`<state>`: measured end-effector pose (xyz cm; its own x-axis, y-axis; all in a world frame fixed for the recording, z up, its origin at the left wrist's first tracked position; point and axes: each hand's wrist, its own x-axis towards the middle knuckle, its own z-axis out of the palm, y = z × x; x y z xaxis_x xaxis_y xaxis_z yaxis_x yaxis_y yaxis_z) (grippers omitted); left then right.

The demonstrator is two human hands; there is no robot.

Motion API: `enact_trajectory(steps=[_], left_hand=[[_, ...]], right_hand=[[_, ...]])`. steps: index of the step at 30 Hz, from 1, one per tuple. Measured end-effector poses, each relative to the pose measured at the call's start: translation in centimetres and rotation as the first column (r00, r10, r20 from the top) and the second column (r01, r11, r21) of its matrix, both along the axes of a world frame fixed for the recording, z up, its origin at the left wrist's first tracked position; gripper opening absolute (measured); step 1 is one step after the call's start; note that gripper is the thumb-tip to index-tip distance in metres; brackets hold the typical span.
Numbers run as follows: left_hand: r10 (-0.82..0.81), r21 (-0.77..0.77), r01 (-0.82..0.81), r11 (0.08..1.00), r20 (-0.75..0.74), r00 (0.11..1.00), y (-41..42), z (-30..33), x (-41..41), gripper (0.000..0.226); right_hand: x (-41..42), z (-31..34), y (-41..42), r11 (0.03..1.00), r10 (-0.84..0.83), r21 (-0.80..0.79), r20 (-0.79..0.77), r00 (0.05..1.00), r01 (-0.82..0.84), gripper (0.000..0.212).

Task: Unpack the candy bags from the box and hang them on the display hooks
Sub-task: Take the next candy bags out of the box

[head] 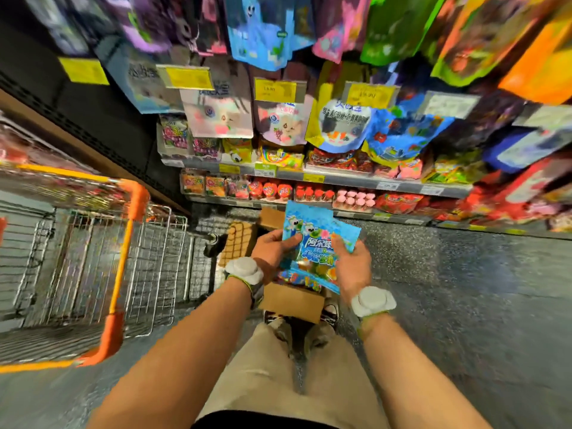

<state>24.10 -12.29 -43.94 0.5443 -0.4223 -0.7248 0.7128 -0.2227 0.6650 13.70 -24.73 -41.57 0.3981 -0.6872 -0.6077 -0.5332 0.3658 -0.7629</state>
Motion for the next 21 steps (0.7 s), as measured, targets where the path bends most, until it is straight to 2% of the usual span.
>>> enact_trajectory(steps=[1, 5, 9, 16, 21], left_hand=[[0.006, -0.013, -0.006, 1.0, 0.006, 1.0, -0.1, 0.6, 0.0, 0.006], [-0.016, -0.056, 0.017, 0.998, 0.03, 0.999, -1.2, 3.0, 0.7, 0.007], [-0.043, -0.079, 0.053, 0.995, 0.119, 0.992, -2.1, 6.0, 1.0, 0.012], [-0.104, -0.093, 0.141, 0.986, 0.325, 0.94, -5.3, 9.5, 0.3, 0.005], [-0.135, -0.127, 0.195, 0.973, 0.376, 0.917, -8.3, 12.0, -1.9, 0.014]], right_hand=[[-0.1, 0.6, 0.3, 1.0, 0.003, 0.02, 0.021, 1.0, -0.003, 0.029], [0.1, 2.0, -0.1, 0.998, 0.056, -0.017, 0.053, 0.997, -0.055, 0.06], [0.3, 4.8, -1.3, 0.998, 0.049, -0.038, 0.148, 0.988, -0.043, 0.043], [-1.4, 8.5, -4.3, 0.997, -0.006, -0.068, 0.295, 0.955, 0.027, 0.044], [-4.6, 11.5, -7.8, 0.991, -0.01, -0.122, 0.371, 0.929, 0.059, 0.04]])
